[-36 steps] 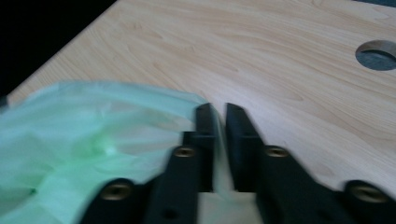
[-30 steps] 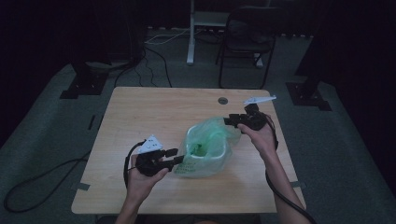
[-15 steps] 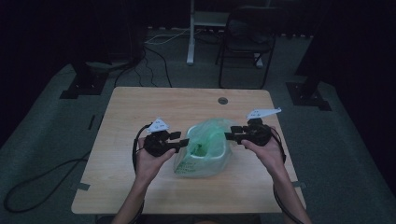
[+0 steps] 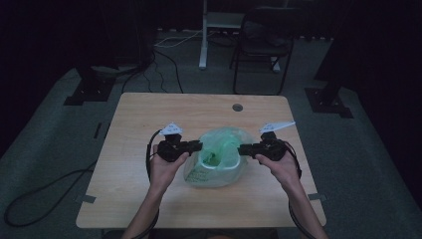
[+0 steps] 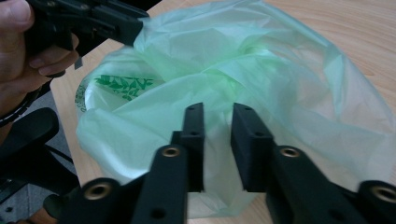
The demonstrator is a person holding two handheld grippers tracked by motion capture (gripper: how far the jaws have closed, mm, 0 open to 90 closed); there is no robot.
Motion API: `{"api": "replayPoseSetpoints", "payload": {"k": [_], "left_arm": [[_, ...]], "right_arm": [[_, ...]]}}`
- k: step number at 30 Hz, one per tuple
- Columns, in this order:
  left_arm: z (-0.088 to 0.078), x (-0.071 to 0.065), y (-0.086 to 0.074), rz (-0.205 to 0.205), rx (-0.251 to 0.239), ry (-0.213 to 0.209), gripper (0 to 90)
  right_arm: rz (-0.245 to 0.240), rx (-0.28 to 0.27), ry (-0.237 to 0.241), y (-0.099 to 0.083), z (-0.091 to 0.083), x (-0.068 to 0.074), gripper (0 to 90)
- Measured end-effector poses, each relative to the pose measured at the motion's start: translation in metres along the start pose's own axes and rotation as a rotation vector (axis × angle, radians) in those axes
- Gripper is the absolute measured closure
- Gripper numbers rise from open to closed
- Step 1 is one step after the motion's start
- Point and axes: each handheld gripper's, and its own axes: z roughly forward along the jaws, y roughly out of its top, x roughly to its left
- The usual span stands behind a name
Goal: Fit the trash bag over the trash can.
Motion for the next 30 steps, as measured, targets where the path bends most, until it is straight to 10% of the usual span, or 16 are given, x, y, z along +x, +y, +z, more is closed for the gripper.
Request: {"api": "replayPoseSetpoints", "payload": {"k": [20, 30], "left_arm": [[-0.015, 0.034, -0.016, -0.136, -0.05, 0.086, 90.0], [-0.002, 0.021, -0.025, -0.096, -0.006, 0.004, 72.9]], "right_arm": [[0.024, 0.008, -0.035, -0.028, -0.023, -0.003, 90.0], [0.018, -0.006, -0.043, -0.032, -0.028, -0.001, 78.5]]}}
